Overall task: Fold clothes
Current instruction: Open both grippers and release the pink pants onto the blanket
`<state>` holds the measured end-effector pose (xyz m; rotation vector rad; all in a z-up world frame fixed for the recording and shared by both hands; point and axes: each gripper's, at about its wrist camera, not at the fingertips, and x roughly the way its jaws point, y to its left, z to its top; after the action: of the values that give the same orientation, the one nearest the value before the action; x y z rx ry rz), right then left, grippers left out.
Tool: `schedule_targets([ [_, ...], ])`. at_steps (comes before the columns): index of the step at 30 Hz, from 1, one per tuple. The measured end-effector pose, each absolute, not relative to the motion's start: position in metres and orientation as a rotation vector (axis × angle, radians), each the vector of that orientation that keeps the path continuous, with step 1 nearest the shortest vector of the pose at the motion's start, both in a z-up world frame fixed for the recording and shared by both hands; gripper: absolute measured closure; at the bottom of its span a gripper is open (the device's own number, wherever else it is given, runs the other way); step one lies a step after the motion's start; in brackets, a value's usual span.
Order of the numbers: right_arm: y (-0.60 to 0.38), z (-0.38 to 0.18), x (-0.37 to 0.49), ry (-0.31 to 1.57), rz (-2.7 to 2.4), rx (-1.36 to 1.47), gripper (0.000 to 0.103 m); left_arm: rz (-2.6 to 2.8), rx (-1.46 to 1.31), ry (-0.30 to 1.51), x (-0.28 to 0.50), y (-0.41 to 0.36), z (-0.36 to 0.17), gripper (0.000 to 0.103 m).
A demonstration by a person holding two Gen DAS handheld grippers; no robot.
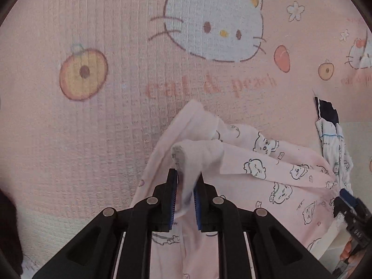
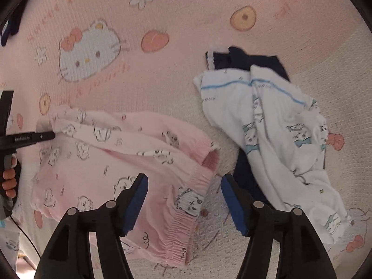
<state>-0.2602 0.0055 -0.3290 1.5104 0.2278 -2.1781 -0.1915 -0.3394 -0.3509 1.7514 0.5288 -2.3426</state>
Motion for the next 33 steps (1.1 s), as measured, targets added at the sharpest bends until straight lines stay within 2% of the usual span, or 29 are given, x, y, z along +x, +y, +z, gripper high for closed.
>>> schedule_targets([
  [9,0.033,-0.331,-0.270,0.141,-2.202,1.506,0.038,-2.391,1.715,0.421,-0.182,-0.345,-0.333,0.091],
  [15,0.030,-0.336,-0.276,0.087,-2.181,1.493,0.038,-2.355,1.721,0.498,-0.193,-0.355,-0.344,0.091],
  [17,0.027,-0.338,-0.275,0.115,-2.188,1.478,0.042,-2.372,1.706,0.519,-0.194,-0.354,-0.345,0.091],
  [19,0.022,-0.342,-0.274,0.154,-2.174,1.481,0.052,-2.405,1.692,0.513,-0.195,-0.350,-0.344,0.091],
  [21,0.015,-0.349,-0.273,0.184,-2.145,1.510,0.056,-2.444,1.662,0.472,-0.202,-0.340,-0.345,0.091],
  [24,0.005,-0.356,-0.271,0.243,-2.134,1.536,0.078,-2.459,1.595,0.426,-0.206,-0.338,-0.342,0.091],
  [28,-0.002,-0.345,-0.268,0.244,-2.215,1.453,0.083,-2.451,1.518,0.455,-0.213,-0.346,-0.338,0.092],
  [33,0.019,-0.355,-0.282,0.030,-2.287,1.530,0.085,-2.425,1.435,0.447,-0.218,-0.368,-0.327,0.096],
])
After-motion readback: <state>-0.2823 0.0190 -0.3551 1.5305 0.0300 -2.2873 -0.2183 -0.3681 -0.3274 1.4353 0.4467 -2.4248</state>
